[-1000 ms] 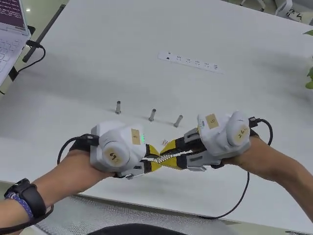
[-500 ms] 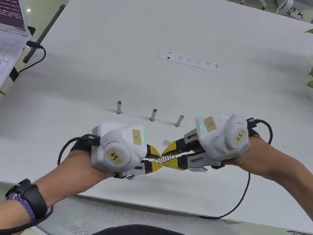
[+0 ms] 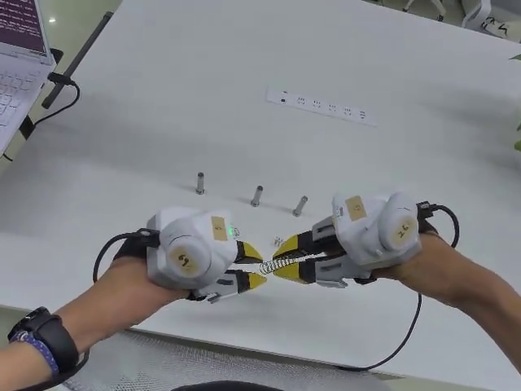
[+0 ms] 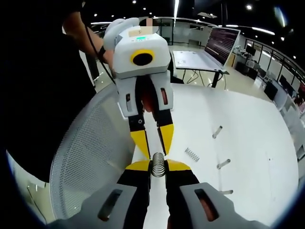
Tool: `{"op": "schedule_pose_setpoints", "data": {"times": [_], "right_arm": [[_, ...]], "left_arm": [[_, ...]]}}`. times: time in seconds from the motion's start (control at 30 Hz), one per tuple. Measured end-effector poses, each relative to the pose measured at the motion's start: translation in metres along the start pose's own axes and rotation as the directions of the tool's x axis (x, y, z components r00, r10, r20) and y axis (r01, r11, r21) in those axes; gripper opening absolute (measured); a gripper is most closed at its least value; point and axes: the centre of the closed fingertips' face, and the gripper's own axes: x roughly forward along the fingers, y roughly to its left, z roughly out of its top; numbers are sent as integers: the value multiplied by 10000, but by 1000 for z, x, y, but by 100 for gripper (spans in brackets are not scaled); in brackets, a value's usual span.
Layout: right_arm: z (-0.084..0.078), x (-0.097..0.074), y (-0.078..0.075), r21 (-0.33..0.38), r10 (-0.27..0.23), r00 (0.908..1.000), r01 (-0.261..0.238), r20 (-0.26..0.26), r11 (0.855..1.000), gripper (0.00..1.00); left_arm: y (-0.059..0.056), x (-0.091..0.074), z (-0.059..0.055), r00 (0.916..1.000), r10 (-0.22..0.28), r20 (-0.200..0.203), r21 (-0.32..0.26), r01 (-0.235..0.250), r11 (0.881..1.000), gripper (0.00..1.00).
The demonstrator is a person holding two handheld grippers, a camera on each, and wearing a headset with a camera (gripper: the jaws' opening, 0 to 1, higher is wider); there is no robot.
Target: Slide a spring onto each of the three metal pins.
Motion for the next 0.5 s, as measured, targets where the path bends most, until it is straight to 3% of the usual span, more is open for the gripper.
{"op": "schedule_pose_setpoints", "data": {"times": [0.13, 0.27, 0.5], "right_arm": [[-8, -5, -10, 207, -343, 9992, 348, -215, 9992, 9], [-15, -8, -18, 542, -648, 9975, 663, -292, 9963, 9], [-24, -13, -29, 938, -979, 9943, 1015, -421, 9904, 9]], "left_arm": [[14, -10, -3, 9983, 544, 210, -589, -531, 9968, 10], [28, -21, -5, 9931, 1057, 516, -1319, -982, 9864, 12], [49, -39, -18, 9828, 1807, 388, -1675, -1718, 9708, 16]]}}
